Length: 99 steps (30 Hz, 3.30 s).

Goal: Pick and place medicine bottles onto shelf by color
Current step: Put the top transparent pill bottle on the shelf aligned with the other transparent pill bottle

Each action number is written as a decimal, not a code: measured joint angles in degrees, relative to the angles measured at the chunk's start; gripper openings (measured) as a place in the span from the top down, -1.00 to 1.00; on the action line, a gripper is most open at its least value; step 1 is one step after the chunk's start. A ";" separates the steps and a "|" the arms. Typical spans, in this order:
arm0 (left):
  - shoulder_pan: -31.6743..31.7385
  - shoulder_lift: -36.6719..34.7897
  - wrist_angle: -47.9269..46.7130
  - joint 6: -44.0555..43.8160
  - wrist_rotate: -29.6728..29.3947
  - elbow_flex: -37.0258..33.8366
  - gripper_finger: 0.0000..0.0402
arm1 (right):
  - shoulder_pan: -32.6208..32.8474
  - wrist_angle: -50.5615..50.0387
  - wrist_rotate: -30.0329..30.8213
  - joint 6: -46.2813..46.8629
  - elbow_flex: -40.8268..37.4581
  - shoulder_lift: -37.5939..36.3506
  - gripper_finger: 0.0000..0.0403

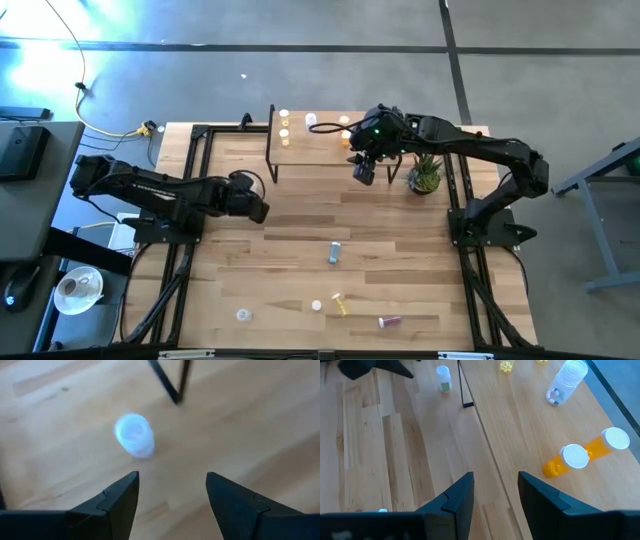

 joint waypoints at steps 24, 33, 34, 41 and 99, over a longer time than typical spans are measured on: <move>13.35 11.37 3.52 0.97 -1.74 0.00 -0.10 | 0.00 0.02 0.00 -0.09 0.00 0.00 0.28; 16.66 12.39 7.63 4.93 -1.71 0.00 -0.08 | 0.00 0.02 0.00 -0.11 0.00 0.00 0.28; 16.96 12.39 8.25 5.37 -1.70 0.00 -0.08 | 0.00 0.02 0.00 -0.11 0.00 0.00 0.28; 18.89 12.39 8.33 7.16 1.49 0.00 0.00 | 0.00 0.02 0.00 -0.11 0.00 0.00 0.28; 18.39 9.92 8.21 48.77 13.54 36.61 0.31 | -0.58 4.35 13.33 -0.13 0.00 -0.02 0.28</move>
